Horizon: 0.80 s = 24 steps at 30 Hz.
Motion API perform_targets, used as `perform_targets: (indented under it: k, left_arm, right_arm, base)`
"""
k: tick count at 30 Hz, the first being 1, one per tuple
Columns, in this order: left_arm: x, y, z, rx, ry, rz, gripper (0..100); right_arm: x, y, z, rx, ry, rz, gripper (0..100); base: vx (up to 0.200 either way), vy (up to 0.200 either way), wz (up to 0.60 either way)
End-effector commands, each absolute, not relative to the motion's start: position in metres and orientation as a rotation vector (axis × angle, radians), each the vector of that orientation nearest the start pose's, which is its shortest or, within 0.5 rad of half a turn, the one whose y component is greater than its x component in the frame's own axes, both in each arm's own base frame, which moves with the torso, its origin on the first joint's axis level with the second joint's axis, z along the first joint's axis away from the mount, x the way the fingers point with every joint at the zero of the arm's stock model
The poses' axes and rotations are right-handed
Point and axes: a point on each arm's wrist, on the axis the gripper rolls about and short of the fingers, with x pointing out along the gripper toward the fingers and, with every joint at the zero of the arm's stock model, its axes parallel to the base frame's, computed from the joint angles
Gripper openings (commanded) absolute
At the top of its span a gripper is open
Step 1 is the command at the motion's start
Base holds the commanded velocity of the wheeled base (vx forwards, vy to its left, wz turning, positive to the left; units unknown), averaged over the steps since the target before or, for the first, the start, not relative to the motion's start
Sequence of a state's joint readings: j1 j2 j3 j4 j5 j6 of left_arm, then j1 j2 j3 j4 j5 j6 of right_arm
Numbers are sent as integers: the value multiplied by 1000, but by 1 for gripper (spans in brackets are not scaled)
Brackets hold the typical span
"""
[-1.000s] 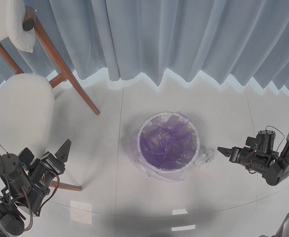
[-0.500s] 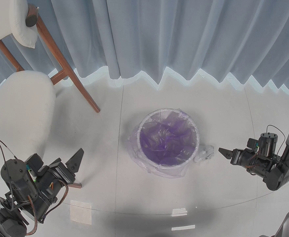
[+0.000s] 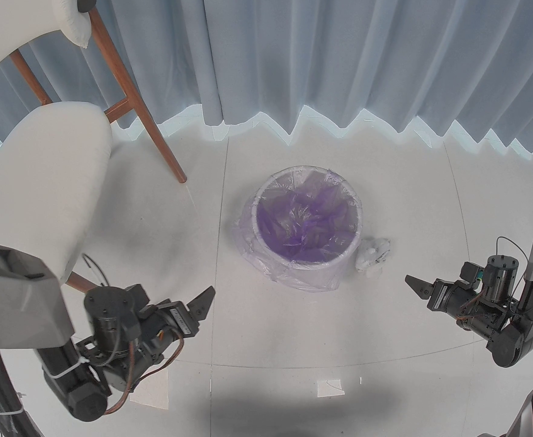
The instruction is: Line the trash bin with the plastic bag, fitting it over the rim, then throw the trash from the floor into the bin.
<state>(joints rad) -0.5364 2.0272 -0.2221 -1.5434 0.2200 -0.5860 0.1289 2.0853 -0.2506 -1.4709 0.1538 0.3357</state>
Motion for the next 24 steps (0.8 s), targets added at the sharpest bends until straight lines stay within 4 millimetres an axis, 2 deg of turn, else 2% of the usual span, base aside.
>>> perform_targets:
  k: [1, 4, 6, 7, 10, 11, 12, 20, 24]
  left_arm:
    - [290, -151, -5, -517, 411, -270, 100]
    - [316, -159, -23, -621, 404, -281, 100]
    - [317, -159, -23, -628, 403, -281, 100]
    - [348, -165, -19, -740, 326, -313, 100]
    - [364, -168, -21, -759, 283, -328, 100]
    - [364, -168, -21, -759, 283, -328, 100]
    - [375, -166, -19, -778, 245, -321, 100]
    - [377, -169, -2, -1058, 250, -324, 100]
    - [380, -158, -3, -1073, 221, -260, 100]
  right_arm:
    - [271, 54, 35, 352, 380, 274, 100]
    - [275, 63, 27, 355, 395, 296, 100]
    - [275, 63, 26, 355, 395, 297, 100]
    - [281, 68, 23, 378, 386, 305, 100]
    - [283, 68, 21, 380, 390, 302, 100]
    - [283, 68, 21, 380, 390, 302, 100]
    - [281, 68, 21, 385, 397, 298, 100]
    - [279, 66, 21, 455, 399, 223, 100]
    - [278, 66, 24, 473, 390, 210, 100]
  base:
    - [0, 0, 0]
    - [0, 0, 0]
    - [0, 0, 0]
    - [0, 0, 0]
    - [0, 0, 0]
    - [0, 0, 0]
    - [0, 0, 0]
    - [0, 0, 0]
    - [0, 0, 0]
